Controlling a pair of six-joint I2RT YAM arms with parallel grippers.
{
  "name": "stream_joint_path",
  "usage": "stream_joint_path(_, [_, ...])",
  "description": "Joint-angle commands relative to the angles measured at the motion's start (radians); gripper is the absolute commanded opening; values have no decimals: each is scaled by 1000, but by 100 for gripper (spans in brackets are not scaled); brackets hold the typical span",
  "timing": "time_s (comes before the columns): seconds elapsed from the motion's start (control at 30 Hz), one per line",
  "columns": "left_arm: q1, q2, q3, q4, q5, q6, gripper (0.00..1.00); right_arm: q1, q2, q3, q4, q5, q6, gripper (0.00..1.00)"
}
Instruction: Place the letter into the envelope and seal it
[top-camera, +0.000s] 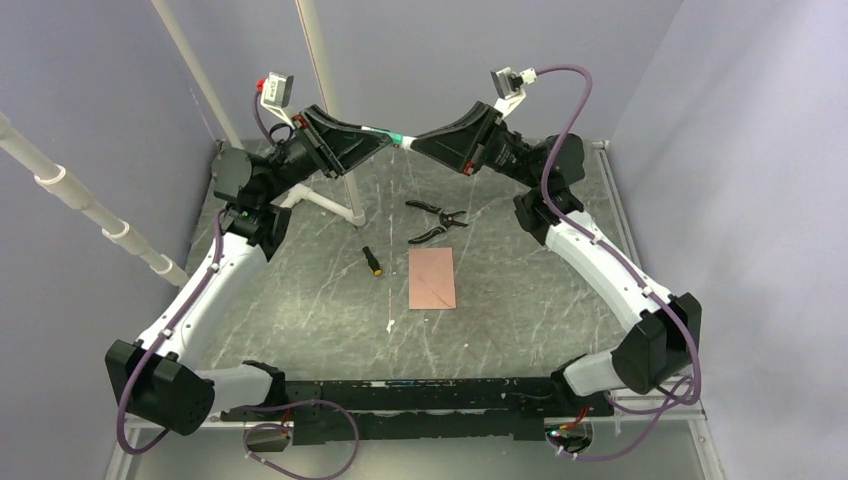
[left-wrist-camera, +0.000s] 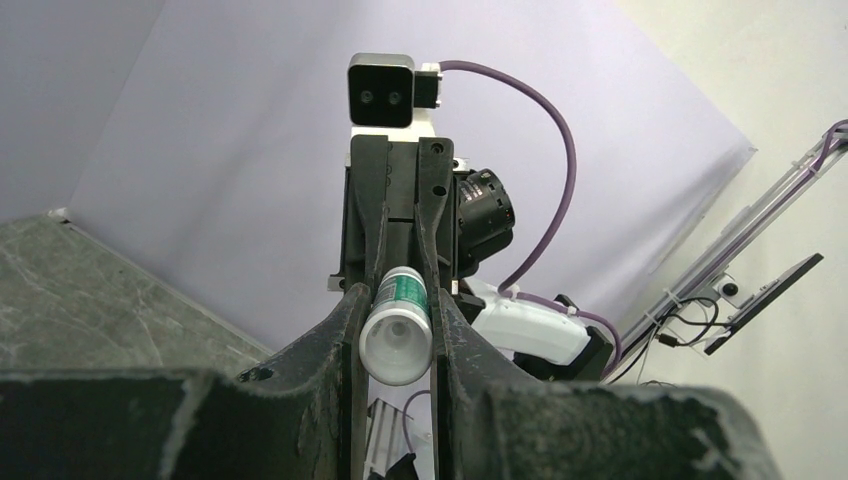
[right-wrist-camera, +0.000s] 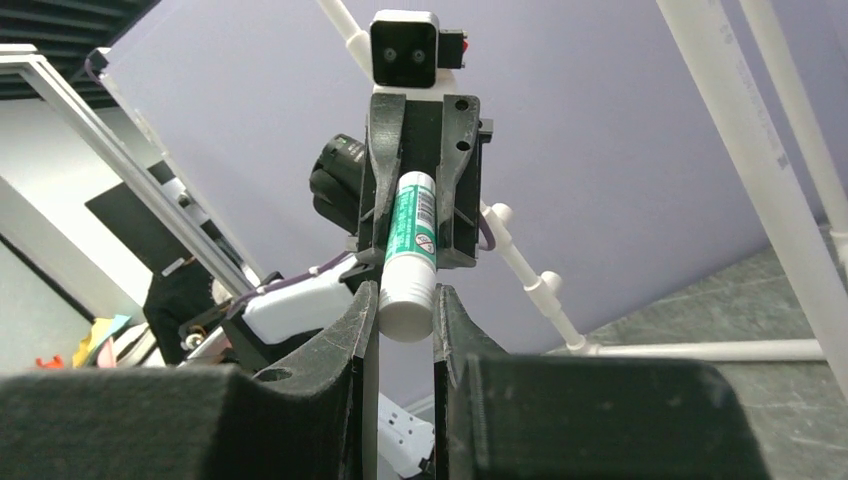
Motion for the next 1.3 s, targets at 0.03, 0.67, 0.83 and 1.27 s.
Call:
stream_joint_path(0.03, [-15, 19, -15, 112, 48, -31, 3, 42, 61, 66, 127, -15, 95, 0])
stream_joint_path(0.67, [-28, 48, -6, -211, 175, 242, 2, 64, 166, 196, 123, -50, 305, 0])
stream_joint_path(0.83, [-31, 63, -23, -198, 202, 254, 3, 71, 183, 207, 161, -45, 352, 0])
stream_joint_path(1.27, [-53, 114, -65, -117, 245, 218, 2, 93, 251, 261, 346, -56, 473, 0])
